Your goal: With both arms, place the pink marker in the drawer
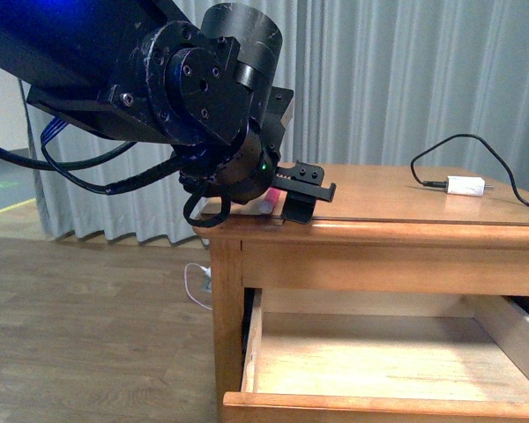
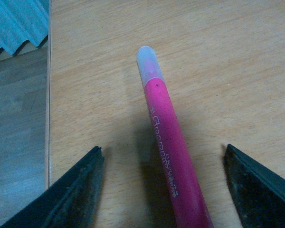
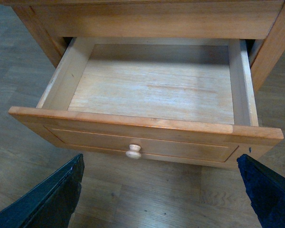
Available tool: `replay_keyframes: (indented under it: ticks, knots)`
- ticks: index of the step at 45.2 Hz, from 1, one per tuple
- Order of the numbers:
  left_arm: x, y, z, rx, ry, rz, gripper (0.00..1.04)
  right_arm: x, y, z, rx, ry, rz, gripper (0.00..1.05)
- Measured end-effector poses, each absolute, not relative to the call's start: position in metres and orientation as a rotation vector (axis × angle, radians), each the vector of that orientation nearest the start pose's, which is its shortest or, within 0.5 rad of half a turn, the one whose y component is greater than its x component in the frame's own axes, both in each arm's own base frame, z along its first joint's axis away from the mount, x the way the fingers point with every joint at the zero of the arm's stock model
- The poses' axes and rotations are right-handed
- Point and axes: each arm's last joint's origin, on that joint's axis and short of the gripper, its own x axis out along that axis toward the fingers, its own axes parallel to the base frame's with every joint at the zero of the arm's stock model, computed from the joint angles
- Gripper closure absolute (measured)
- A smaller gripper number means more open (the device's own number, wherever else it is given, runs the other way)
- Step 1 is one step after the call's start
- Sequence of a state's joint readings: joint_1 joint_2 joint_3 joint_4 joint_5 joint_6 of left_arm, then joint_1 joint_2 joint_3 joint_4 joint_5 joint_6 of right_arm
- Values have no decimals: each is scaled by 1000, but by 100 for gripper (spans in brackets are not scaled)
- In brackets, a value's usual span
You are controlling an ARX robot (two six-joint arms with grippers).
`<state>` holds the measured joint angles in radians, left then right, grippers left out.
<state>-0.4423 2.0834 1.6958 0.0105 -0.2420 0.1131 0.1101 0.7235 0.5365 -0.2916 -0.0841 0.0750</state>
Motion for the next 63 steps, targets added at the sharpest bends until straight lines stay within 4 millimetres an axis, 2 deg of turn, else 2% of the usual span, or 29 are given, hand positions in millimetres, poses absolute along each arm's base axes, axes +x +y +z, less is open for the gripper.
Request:
replay_keyframes:
  ticks: [8,16,21,32,38,44,52,63]
  knots:
    - [444,-201,261,258,347,-218,65,159,20,247,67,486,172,8]
    - [443,-198,260,271,333,-252,90,159,20,247,67,486,172,8]
    - [429,-193,267,268,273,-404,90,159,20,247,67,486,172,8]
    - [375,-174,305,322,78,-713,90,159,20,247,67,486,172,8]
    - [350,-166,309,375,14,-828,90,159,20,247,67,486,172,8]
    - [343,-166,279,416,50,-855,90,159,20,247,67,486,172,8]
    - [354,-182,231,427,132,-841,90,159,20,247,67,486,172,8]
    - [365,-203,176,419,237,-857,90,159,20,247,67,486,172,8]
